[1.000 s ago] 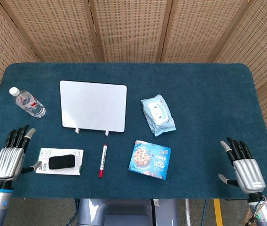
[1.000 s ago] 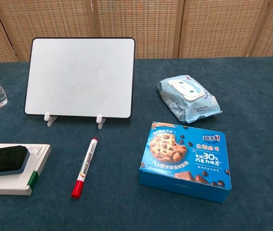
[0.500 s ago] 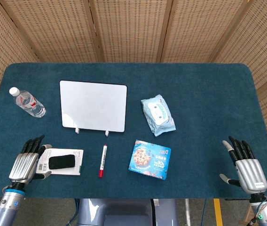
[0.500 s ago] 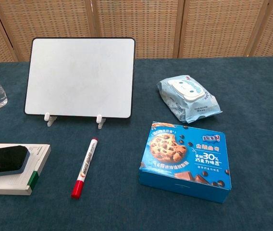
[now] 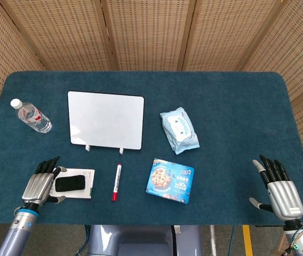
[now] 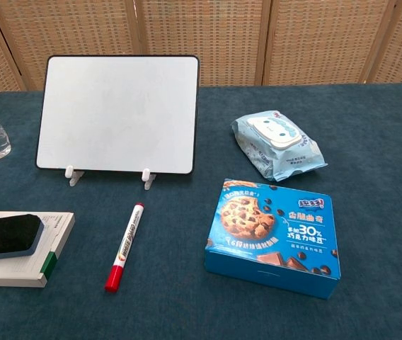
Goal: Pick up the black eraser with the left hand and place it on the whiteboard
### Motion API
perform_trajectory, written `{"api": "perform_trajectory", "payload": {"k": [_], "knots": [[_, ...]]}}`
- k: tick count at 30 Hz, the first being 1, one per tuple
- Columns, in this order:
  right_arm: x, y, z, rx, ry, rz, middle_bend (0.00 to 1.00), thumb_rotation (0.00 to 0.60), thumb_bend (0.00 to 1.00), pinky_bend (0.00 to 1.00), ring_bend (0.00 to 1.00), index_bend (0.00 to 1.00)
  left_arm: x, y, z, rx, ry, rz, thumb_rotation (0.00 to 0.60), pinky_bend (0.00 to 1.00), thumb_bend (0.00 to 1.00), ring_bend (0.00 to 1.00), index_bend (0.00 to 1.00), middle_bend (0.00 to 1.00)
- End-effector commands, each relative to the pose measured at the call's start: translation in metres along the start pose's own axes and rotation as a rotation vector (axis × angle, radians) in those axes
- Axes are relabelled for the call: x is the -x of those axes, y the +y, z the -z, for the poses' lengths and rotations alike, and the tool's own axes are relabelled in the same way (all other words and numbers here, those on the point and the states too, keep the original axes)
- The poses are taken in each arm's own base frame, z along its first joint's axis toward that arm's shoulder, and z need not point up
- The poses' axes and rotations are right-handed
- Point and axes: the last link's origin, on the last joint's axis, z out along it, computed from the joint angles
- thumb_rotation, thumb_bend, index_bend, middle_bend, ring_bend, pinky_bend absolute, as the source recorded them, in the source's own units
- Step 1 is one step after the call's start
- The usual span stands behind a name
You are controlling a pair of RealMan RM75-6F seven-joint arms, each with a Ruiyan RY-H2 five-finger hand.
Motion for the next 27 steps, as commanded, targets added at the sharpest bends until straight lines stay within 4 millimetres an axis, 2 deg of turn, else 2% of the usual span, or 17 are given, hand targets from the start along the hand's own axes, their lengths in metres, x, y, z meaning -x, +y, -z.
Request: {"api": "perform_trajectory", "payload": {"k": [1,18,27], "knots": [[0.0,0.0,0.0,-0.001,0.0,0.0,0.0,0.6,0.05,0.0,0.0,0.0,0.001,0.002,-0.003,0.0,-0.006,-0.005,0.6,0.0,0.07,0.0,0.26,0.0],[0.0,0.0,0.0,0.0,0.0,-0.001,0.0,0.6,0.05,0.0,0.0,0.0,0.009,0.013,-0.02,-0.002,-0.04,-0.023,0.6,0.0,0.11,0.0,0.28,0.0],[-0.001,0.0,0.001,-0.001,0.0,-0.003,0.0,0.6,0.05,0.0,0.0,0.0,0.011,0.018,-0.021,0.006,-0.041,-0.016,0.6,0.0,0.13,0.0,0.29,0.0]]}}
